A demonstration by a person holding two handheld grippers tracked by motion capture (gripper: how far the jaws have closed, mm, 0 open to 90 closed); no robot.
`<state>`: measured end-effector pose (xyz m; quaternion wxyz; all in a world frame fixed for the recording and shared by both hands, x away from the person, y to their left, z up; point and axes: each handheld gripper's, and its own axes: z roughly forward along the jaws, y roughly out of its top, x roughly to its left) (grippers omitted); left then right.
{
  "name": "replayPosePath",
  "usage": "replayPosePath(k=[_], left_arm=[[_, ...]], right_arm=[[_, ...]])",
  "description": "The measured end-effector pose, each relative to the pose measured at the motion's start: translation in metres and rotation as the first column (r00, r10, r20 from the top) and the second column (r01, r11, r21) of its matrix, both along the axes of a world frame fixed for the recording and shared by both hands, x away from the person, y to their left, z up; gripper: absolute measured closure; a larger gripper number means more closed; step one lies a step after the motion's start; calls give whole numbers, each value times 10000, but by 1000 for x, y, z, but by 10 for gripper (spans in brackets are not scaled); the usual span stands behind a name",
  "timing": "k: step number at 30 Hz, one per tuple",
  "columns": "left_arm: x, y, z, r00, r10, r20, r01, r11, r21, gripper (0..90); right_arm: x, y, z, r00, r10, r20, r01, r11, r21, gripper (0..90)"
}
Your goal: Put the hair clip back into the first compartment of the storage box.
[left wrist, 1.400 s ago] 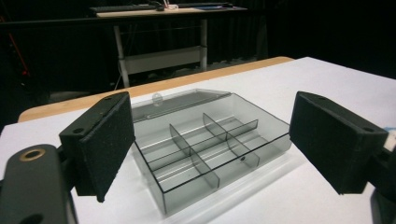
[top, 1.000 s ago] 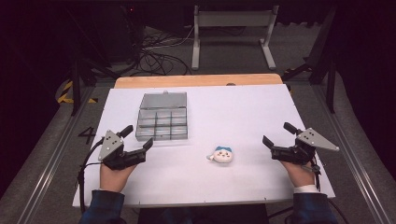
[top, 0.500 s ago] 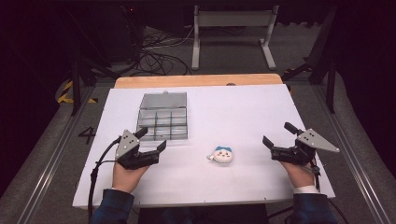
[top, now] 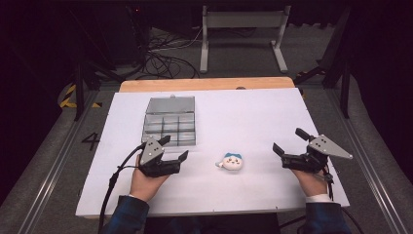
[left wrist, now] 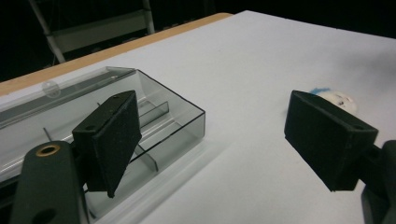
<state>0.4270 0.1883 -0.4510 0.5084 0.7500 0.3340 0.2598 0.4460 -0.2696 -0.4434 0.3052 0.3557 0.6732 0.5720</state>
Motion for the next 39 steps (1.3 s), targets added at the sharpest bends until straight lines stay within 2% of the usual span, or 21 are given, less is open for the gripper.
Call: replayPosePath(k=[2,8,13,25,33,39], left_arm=[[0,-4,-1,10000,-81,31,80,9998,182,195],[2,-13,-2,9989,-459,-57,460,9988,138,193],[4,-24,-2,9962,-867,-117,871,9957,331,184],[12,-51,-6,9850,-1598,-653,1631,9854,492,188],[20,-74,-9,9804,-1652,-1076,1743,9813,815,215],[24,-90,-11,9690,-2073,-1347,2237,9672,1203,244]], right_arm=[[0,0,0,10000,10,-22,-10,10000,-4,1],[-1,1,0,10000,47,36,-46,9999,-141,3],[-1,1,0,10000,26,1,-26,9999,-167,4],[0,4,-2,9998,147,-164,-153,9990,-411,9],[0,5,-3,9997,176,-143,-182,9988,-454,23],[0,6,-3,9996,212,-192,-221,9986,-482,24]])
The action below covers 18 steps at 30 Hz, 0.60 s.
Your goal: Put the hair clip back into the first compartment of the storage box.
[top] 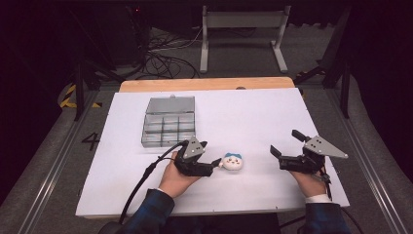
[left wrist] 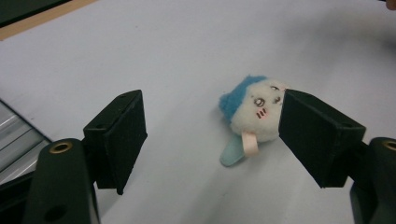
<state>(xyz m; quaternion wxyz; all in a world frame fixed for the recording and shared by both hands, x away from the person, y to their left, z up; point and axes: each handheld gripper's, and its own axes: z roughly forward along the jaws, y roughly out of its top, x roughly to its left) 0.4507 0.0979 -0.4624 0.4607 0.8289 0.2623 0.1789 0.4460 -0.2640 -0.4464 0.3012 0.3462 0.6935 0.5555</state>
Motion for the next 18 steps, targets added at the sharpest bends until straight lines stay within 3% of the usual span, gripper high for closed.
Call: replayPosePath(k=[7,13,18], left_arm=[[3,-19,-7,9995,-248,-206,256,9987,433,275],[7,-30,-12,9967,-405,-709,434,9983,387,287],[9,-38,-15,9950,-433,-903,471,9981,408,236]], right_arm=[[0,0,0,10000,-12,-35,12,10000,3,24],[1,0,0,10000,6,-97,-6,10000,0,24],[1,1,-1,9999,41,-135,-41,10000,18,23]])
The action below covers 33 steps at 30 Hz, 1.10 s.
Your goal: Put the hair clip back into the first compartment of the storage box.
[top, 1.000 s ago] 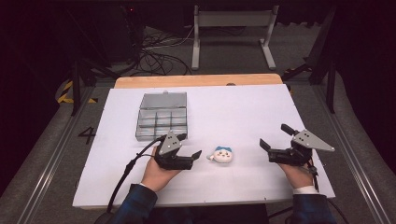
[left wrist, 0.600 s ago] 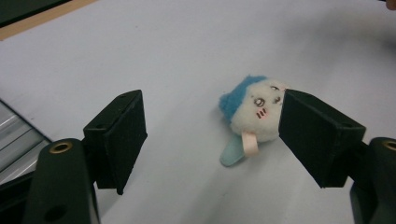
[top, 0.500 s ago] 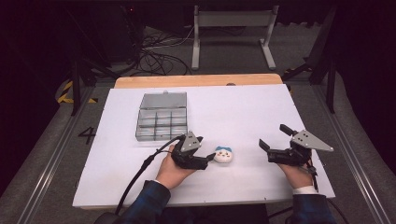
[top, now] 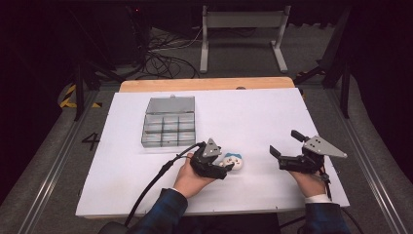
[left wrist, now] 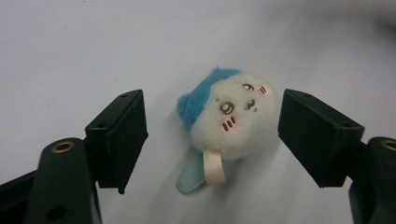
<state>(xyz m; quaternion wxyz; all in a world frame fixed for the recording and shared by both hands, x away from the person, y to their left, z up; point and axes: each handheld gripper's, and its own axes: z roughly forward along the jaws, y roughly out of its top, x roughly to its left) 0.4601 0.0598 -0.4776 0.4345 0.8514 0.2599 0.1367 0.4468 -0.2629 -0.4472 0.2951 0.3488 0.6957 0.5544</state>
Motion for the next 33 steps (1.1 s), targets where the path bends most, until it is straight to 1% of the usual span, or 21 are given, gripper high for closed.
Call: replayPosePath(k=[1,4,5,8,10,13,15,16,18,19,22,24,26,27,28,29,33], left_arm=[[0,-2,-1,9999,35,-100,-35,10000,-4,231],[1,-6,-3,9998,8,-194,-7,10000,43,228],[2,-7,-3,9999,-24,-130,26,9999,120,226],[2,-12,-5,9998,-22,-212,25,9999,148,220],[3,-14,-6,9999,-48,-149,51,9997,236,219],[4,-19,-9,9995,-37,-302,48,9993,362,217],[4,-22,-11,9995,-23,-320,40,9985,538,216],[4,-23,-12,9997,-38,-245,53,9980,624,216],[4,-25,-12,9997,13,-230,3,9978,667,219],[4,-26,-12,9999,-8,-165,20,9970,773,219],[4,-30,-14,9998,26,-178,-9,9955,946,254],[3,-32,-15,9998,-19,-184,40,9933,1156,262],[2,-34,-15,9999,-67,-98,80,9909,1343,291],[2,-34,-15,9999,-31,-129,49,9903,1391,310],[2,-35,-15,9999,-10,-157,33,9897,1432,310],[2,-35,-16,9999,24,-164,-1,9904,1383,323],[2,-36,-15,9999,-12,-128,30,9894,1455,352]], right_arm=[[0,0,0,10000,2,-2,-2,10000,1,23],[0,0,0,10000,4,1,-4,10000,-9,24],[0,0,0,10000,6,-5,-6,10000,-2,23],[1,0,0,10000,26,-13,-26,10000,-19,23],[1,0,0,10000,22,-15,-22,10000,-62,24],[0,1,0,10000,39,-67,-39,10000,-22,24],[1,1,0,10000,42,-62,-43,10000,-46,23],[1,1,0,10000,42,-76,-43,10000,-65,23],[1,1,0,10000,37,-88,-38,10000,-73,24],[1,1,0,10000,37,-88,-38,10000,-73,24],[1,2,-1,9999,38,-101,-39,9999,-126,24],[1,2,-1,9999,42,-112,-43,9999,-126,25],[1,2,-1,9999,62,-126,-63,9999,-109,27],[1,3,-1,9999,64,-143,-66,9999,-110,29],[1,3,-1,9999,64,-143,-66,9999,-110,29],[1,3,-1,9999,69,-123,-71,9999,-132,30],[1,3,-1,9999,33,-137,-34,9999,-98,32]])
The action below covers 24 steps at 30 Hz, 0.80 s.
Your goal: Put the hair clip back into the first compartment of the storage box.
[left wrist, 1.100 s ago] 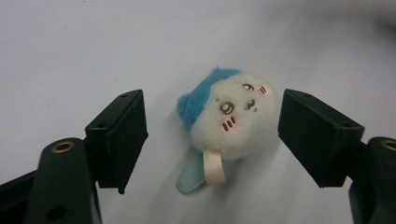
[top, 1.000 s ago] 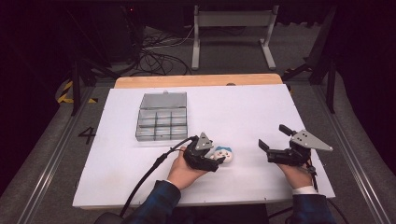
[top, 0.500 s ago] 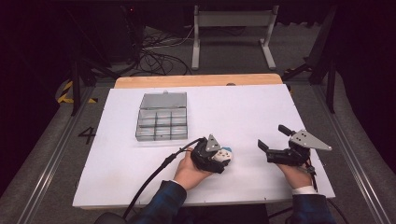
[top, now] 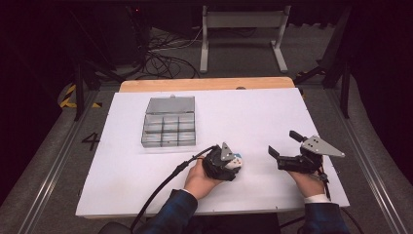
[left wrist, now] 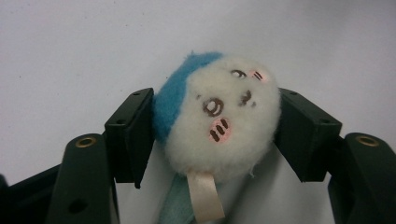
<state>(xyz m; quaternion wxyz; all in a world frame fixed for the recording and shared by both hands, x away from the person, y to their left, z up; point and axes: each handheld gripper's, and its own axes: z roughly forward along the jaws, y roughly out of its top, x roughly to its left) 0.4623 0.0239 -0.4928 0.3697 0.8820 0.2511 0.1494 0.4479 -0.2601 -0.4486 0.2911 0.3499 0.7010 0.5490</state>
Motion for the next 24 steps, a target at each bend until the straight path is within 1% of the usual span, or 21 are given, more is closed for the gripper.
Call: replayPosePath(k=[4,8,12,17,22,24], left_arm=[[0,2,2,9998,107,146,-109,9999,133,382],[-1,8,7,9992,274,285,-267,9993,-264,394],[0,16,16,9983,400,432,-379,9981,-492,395],[2,30,28,9954,678,680,-628,9953,-731,394],[5,45,36,9929,926,744,-845,9909,-1045,392],[5,51,39,9914,1033,803,-941,9894,-1108,391]], right_arm=[[0,-1,0,10000,-37,49,36,10000,13,34],[0,-1,0,10000,-20,47,20,10000,6,35],[0,-1,0,10000,-30,38,30,10000,23,35],[0,0,0,10000,-30,5,30,10000,9,35],[0,0,0,10000,-65,-13,65,10000,15,35],[0,-1,0,10000,-65,-13,65,10000,15,35]])
